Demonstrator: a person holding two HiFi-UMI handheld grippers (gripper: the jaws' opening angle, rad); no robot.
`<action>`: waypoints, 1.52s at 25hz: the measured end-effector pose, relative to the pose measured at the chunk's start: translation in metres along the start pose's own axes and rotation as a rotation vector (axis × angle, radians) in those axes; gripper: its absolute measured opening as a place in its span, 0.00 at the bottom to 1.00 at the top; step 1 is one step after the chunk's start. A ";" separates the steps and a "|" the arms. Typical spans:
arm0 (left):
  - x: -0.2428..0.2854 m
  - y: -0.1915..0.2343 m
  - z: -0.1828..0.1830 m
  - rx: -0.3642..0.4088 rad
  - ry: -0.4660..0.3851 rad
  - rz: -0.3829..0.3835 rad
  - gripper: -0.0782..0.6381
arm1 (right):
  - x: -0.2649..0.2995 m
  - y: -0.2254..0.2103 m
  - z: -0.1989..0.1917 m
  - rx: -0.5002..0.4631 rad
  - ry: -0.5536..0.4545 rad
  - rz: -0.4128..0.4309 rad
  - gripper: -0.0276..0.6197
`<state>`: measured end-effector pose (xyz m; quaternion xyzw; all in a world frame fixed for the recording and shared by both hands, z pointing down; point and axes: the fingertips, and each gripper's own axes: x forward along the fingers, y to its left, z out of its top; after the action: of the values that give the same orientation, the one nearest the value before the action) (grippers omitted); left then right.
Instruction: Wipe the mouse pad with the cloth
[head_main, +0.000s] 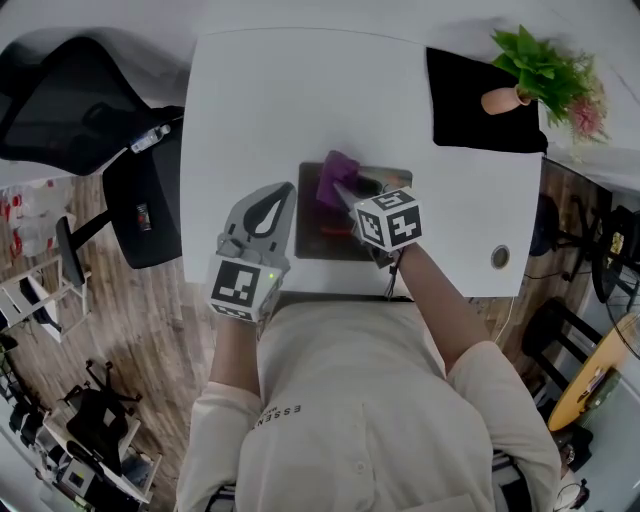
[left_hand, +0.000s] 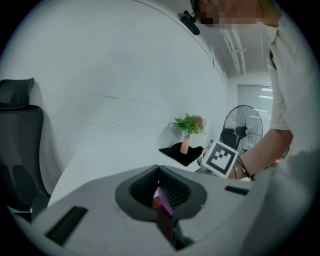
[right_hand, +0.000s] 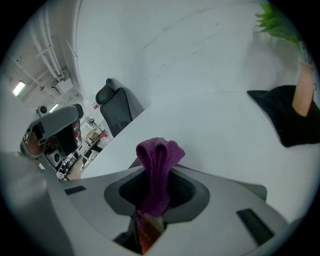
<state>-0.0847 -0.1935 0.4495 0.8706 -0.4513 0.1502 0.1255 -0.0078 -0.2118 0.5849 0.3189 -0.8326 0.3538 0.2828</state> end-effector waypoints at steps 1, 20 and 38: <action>0.003 -0.003 0.001 0.001 -0.001 -0.006 0.11 | -0.003 -0.003 -0.001 0.001 -0.001 -0.002 0.19; 0.059 -0.062 0.008 0.026 -0.005 -0.061 0.11 | -0.070 -0.081 -0.030 0.069 -0.025 -0.078 0.20; 0.022 -0.056 0.007 0.057 0.000 -0.035 0.11 | -0.115 -0.081 -0.026 0.039 -0.032 -0.135 0.20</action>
<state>-0.0257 -0.1812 0.4466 0.8818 -0.4313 0.1607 0.1030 0.1308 -0.1982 0.5530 0.3855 -0.8064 0.3449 0.2867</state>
